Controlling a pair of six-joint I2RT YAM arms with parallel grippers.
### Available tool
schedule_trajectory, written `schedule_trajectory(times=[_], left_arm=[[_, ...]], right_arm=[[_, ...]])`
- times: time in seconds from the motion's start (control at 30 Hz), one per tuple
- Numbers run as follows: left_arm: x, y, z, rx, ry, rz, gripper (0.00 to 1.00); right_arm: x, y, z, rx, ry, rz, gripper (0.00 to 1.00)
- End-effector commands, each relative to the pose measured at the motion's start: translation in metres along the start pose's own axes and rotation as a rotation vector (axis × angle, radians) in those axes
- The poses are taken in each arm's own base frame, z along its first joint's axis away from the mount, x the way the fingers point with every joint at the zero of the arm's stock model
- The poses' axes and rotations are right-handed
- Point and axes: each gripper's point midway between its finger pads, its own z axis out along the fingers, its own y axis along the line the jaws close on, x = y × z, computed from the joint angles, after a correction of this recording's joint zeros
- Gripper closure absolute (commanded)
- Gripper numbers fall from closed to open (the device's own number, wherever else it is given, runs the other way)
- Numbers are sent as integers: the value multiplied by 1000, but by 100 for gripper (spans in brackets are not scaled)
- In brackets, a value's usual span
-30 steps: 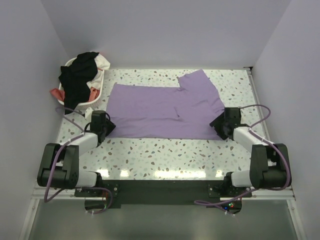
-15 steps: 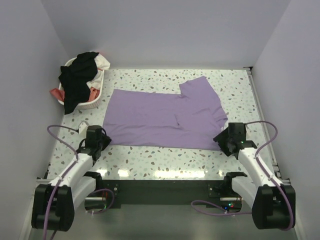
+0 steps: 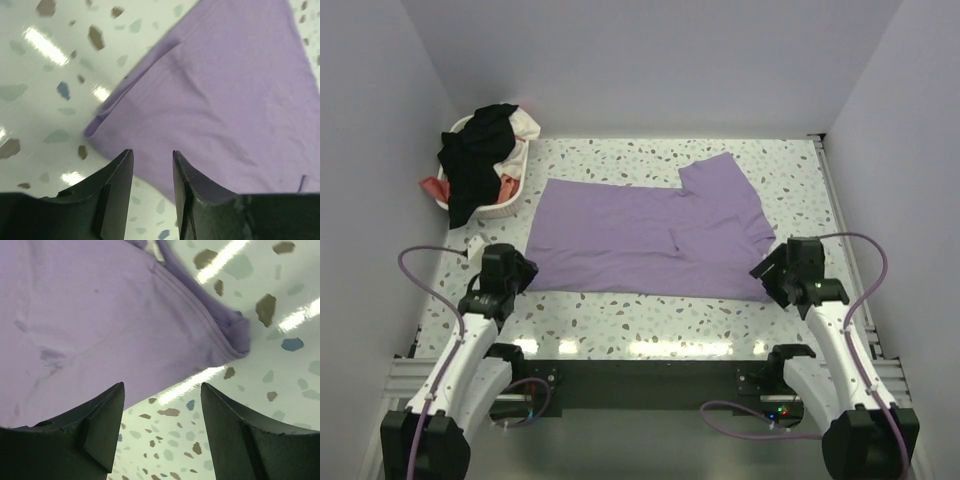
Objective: Fold and stack the t-shirts
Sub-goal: Fold the tshirt
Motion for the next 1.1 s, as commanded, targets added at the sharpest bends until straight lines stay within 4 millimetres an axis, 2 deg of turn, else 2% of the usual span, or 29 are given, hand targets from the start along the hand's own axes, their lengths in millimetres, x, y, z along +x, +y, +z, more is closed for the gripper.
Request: schedule_trajectory(times=[0.0,0.03,0.07,0.1,0.13,0.17,0.2,0.23,0.27,0.3,0.33,0.37,0.4,0.43,0.47,0.5,0.53,0.57,0.6,0.63,0.67,0.7,0.73,0.77,0.83,0.87,0.9,1.07], left_arm=[[-56,-71,-13,143,-99,25,57],[-57,-77,1,117,-82,54,57],[-76,-99,-1,143,-110,55,57],[-84,-110,4,146,-119,66,57],[-81,-111,23,101,-92,112,57],[-99,-134,23,134,-121,118,57],[-103,-143,30,140,-126,132,58],[-104,-149,47,137,-123,171,58],[-118,-168,48,162,-148,176,59],[-123,-174,55,155,-155,187,59],[-118,-172,74,118,-134,225,59],[-133,-189,77,132,-165,229,60],[-136,-194,84,126,-167,242,60],[-129,-191,104,95,-143,275,60],[-140,-204,108,103,-165,276,60],[-141,-208,116,97,-161,284,60],[-132,-204,136,70,-131,309,61],[-140,-216,141,84,-144,307,61],[-139,-219,149,78,-140,312,62],[-129,-212,168,49,-110,335,62],[-138,-224,172,57,-128,333,62],[-137,-224,179,48,-123,337,62],[-127,-217,195,20,-96,357,62],[-134,-223,199,16,-114,353,62],[-124,-214,218,-25,-87,363,62],[-127,-219,223,-20,-97,360,62],[-120,-214,233,-35,-83,366,63],[-120,-216,253,-56,-85,381,62]], right_arm=[[-42,63,-19,-165,-57,-102,34],[-46,74,-20,-191,-50,-126,34],[-49,89,-20,-239,-32,-153,34],[-58,104,-17,-250,-21,-185,34],[-61,112,-14,-263,-7,-201,34],[-67,128,-15,-312,-15,-217,34],[-73,137,-14,-334,-21,-232,34],[-81,150,-10,-348,-24,-232,34],[-90,163,-11,-385,-53,-237,34],[-100,177,-14,-417,-74,-242,34],[-103,182,-6,-411,-65,-242,34],[-109,189,-2,-418,-74,-248,34],[-113,195,0,-423,-78,-261,34],[-120,204,7,-424,-79,-269,34],[-125,210,11,-433,-93,-275,34],[-132,217,13,-441,-109,-278,34],[-134,220,20,-436,-110,-277,34],[-136,222,33,-429,-108,-278,34],[-140,227,39,-431,-111,-281,34],[-141,229,45,-428,-109,-280,34],[-140,231,62,-421,-98,-285,34],[-143,236,65,-433,-106,-291,34],[-144,238,71,-435,-107,-294,34],[-146,242,78,-441,-113,-299,34],[-148,246,99,-429,-99,-308,34],[-148,251,104,-442,-88,-315,35],[-147,255,117,-442,-74,-323,35],[-152,267,142,-456,-69,-340,36]])
